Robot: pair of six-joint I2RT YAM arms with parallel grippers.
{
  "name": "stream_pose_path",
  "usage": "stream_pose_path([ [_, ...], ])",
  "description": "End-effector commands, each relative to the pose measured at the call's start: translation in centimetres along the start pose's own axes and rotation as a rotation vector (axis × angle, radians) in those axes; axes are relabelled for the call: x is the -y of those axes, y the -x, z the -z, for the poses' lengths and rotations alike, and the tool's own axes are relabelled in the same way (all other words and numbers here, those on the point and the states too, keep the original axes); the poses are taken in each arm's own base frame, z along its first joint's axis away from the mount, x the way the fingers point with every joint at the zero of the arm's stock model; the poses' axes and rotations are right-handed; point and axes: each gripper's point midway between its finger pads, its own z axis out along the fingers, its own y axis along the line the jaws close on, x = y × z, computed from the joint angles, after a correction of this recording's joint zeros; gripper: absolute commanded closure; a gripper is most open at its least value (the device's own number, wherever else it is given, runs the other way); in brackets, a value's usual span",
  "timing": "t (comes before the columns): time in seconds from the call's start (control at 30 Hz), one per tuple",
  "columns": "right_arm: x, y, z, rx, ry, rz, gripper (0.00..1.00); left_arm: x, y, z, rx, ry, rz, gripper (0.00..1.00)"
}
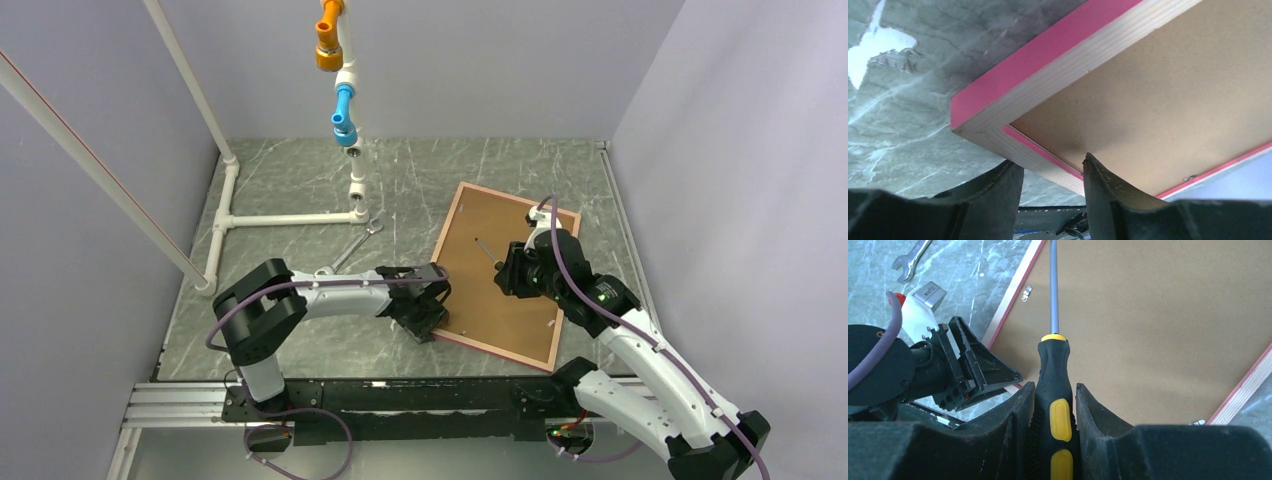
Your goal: Take the photo out of the frame
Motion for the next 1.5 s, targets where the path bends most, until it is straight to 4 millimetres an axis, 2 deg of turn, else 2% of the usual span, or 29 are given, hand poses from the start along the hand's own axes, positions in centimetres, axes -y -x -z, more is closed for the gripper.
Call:
stream_pose_path([
  [0.0,-0.9,1.7,0.6,0.076,0.034,0.008,1.0,-8.8,4.3,1.3,0.265,0.417,0.288,0.51],
  [0.2,-0.9,1.6,0.6,0.074,0.033,0.012,1.0,-10.2,5.3,1.2,0.331,0.497,0.251,0.65],
  [0.3,-1.0,1.6,0.6,0.076,0.033,0.011,1.0,-10.2,6.4,1.1,0.378,0.495,0.197,0.71],
  [0.37,-0.9,1.6,0.7,0.078,0.03,0.011,1.0,-9.8,7.4,1.0,0.402,0.494,0.142,0.8],
  [0.47,-0.9,1.6,0.7,0.078,0.029,0.011,1.0,-8.5,9.0,0.8,0.44,0.474,0.018,0.88],
  [0.6,-1.1,1.2,0.4,0.056,0.036,0.016,1.0,-7.1,11.9,1.6,0.533,0.467,-0.13,0.94],
  [0.67,-1.4,0.9,0.2,0.041,0.044,0.019,1.0,-5.7,13.3,1.8,0.562,0.419,-0.225,0.99],
  [0.73,-1.6,0.6,0.1,0.027,0.05,0.025,1.0,-3.6,14.6,1.5,0.571,0.337,-0.333,1.0],
  [0.9,-2.5,-0.4,-0.6,-0.035,0.075,0.052,1.0,-0.5,17.0,0.2,0.496,0.261,-0.545,1.0],
  [1.03,-3.8,-1.9,-1.2,-0.101,0.106,0.084,1.0,1.8,17.0,-1.0,0.437,0.187,-0.715,1.0],
  [1.27,-5.2,-4.6,-1.9,-0.175,0.13,0.097,1.0,5.4,14.2,-3.1,0.329,-0.039,-0.865,1.0],
  [1.33,-5.3,-5.1,-2.2,-0.189,0.128,0.091,1.0,6.0,13.5,-3.5,0.296,-0.074,-0.896,1.0],
  [1.47,-5.2,-6.0,-2.7,-0.21,0.11,0.088,1.0,6.5,13.6,-3.9,0.281,-0.096,-0.919,1.0],
])
